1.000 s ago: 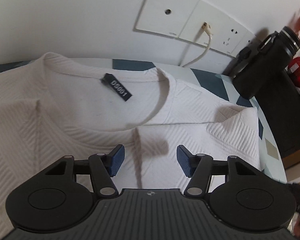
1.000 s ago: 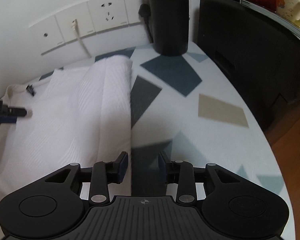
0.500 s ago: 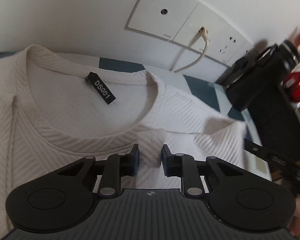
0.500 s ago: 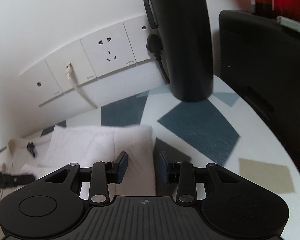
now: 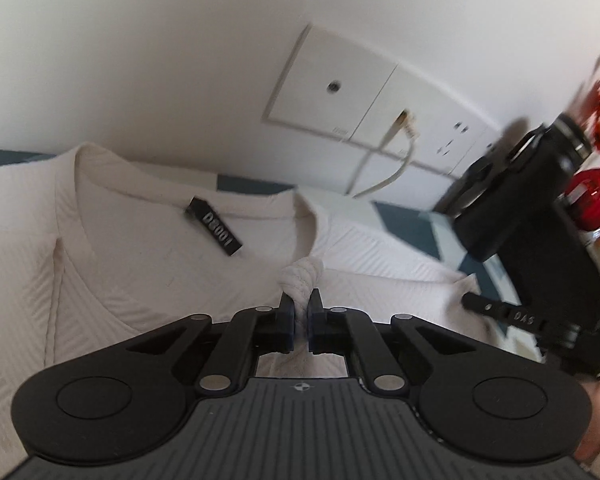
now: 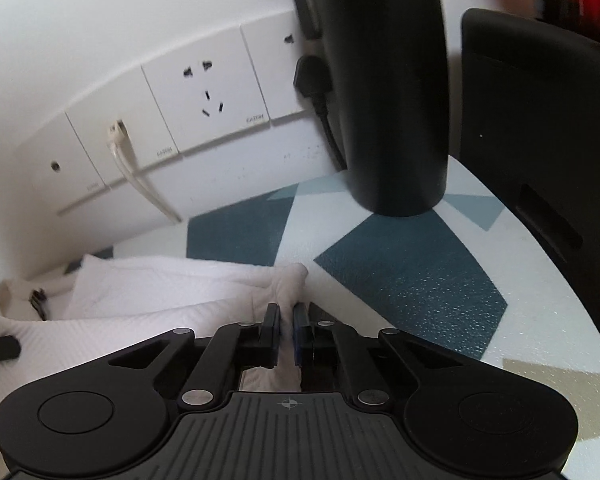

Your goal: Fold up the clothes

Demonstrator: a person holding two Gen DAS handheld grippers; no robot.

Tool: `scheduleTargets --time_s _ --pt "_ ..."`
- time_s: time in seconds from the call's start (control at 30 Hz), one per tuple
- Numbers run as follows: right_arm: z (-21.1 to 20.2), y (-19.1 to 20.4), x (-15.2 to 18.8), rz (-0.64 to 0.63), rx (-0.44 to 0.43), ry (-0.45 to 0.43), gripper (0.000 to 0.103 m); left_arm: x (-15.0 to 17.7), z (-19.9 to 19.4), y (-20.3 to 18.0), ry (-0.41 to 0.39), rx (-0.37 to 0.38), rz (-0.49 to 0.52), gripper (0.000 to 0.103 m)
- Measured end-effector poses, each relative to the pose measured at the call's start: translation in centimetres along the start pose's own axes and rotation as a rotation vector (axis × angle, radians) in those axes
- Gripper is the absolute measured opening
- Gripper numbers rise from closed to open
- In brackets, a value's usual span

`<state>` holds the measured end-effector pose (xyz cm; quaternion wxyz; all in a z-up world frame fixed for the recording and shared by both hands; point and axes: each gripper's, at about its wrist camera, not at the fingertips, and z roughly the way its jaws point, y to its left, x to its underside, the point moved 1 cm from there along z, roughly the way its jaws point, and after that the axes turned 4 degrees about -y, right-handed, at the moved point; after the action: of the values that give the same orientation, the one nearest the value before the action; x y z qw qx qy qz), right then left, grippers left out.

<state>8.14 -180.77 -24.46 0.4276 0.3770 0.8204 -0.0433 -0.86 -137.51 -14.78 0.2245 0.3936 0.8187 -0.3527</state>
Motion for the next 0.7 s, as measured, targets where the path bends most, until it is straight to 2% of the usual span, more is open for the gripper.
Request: scheduleTargets --time_s 0.2,0.37,0.53,0.7 --pt "0.4 0.3 0.1 -0.045 0.01 -0.013 0.006 0.7 1.3 1.1 0.029 -0.037 0.002 0.006" --pt "-0.1 0.1 0.2 -0.023 0.018 -0.024 0.006 0.7 1.5 1.0 0.034 -0.045 0.011 0.007" --pt "-1.5 0.1 0.0 -0.014 0.01 -0.077 0.005 0.2 0.3 0.2 0.008 0.002 0.003 0.007" --pt "-0.4 -0.5 0.3 -0.004 0.022 -0.043 0.006 0.3 1.5 0.5 0.042 -0.005 0.005 0.007"
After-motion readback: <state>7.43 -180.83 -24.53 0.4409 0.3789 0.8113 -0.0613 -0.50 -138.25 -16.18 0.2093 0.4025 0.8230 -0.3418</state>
